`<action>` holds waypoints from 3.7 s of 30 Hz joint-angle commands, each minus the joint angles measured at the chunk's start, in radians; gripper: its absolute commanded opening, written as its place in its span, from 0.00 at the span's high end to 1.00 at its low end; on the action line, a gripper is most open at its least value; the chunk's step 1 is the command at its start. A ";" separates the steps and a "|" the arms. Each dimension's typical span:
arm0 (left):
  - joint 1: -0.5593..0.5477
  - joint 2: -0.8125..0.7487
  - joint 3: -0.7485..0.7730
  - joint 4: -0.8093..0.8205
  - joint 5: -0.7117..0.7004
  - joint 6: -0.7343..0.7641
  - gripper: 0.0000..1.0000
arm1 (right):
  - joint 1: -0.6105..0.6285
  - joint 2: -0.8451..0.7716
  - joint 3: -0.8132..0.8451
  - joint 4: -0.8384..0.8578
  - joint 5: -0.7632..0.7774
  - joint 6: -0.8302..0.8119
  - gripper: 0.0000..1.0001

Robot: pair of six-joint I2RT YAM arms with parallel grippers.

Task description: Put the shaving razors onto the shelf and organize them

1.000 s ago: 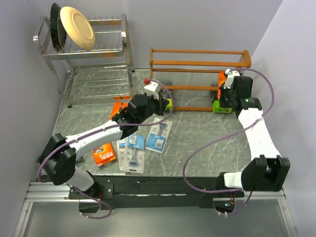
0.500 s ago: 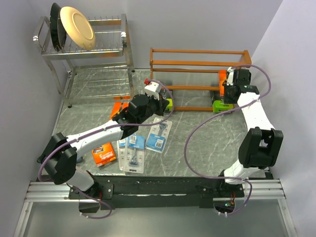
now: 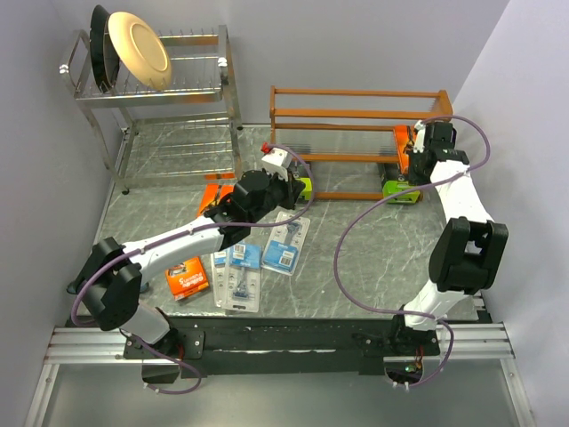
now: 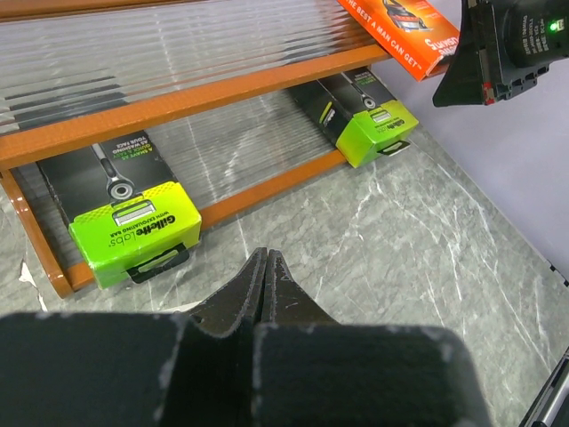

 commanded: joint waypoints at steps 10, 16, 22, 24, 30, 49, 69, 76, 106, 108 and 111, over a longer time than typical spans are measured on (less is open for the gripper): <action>0.002 -0.024 0.029 0.031 0.007 0.007 0.98 | -0.002 -0.071 0.033 0.014 -0.013 -0.015 1.00; 0.011 -0.094 0.012 -0.103 0.030 0.067 0.87 | -0.002 -0.207 0.001 -0.118 -0.025 -0.058 1.00; 0.063 -0.173 0.006 -0.356 0.057 0.140 0.28 | -0.002 -0.371 0.030 -0.198 -0.034 -0.107 1.00; 0.101 -0.199 -0.008 -0.403 0.088 0.196 0.18 | -0.002 -0.396 0.085 -0.227 -0.114 -0.098 0.78; 0.273 -0.279 -0.043 -0.615 0.076 0.243 0.01 | -0.002 -0.491 0.145 -0.195 -0.399 -0.009 0.20; 0.575 0.031 0.009 -0.694 0.024 0.201 0.00 | 0.220 -0.499 -0.044 -0.009 -0.628 0.082 0.00; 0.951 0.252 0.066 -0.842 0.633 0.283 0.39 | 0.239 -0.422 -0.024 -0.041 -0.628 0.131 0.00; 0.960 0.203 -0.046 -0.816 0.617 0.233 0.45 | 0.242 -0.424 -0.029 -0.057 -0.617 0.114 0.00; 1.078 0.215 -0.148 -0.804 0.950 0.067 0.88 | 0.398 -0.384 -0.124 0.064 -0.811 0.207 0.00; 1.080 0.226 -0.143 -0.828 1.071 0.058 0.93 | 0.427 -0.355 -0.133 0.133 -0.850 0.311 0.00; 1.080 0.209 -0.166 -0.819 1.195 -0.010 0.99 | 0.481 -0.315 -0.151 0.251 -0.849 0.459 0.00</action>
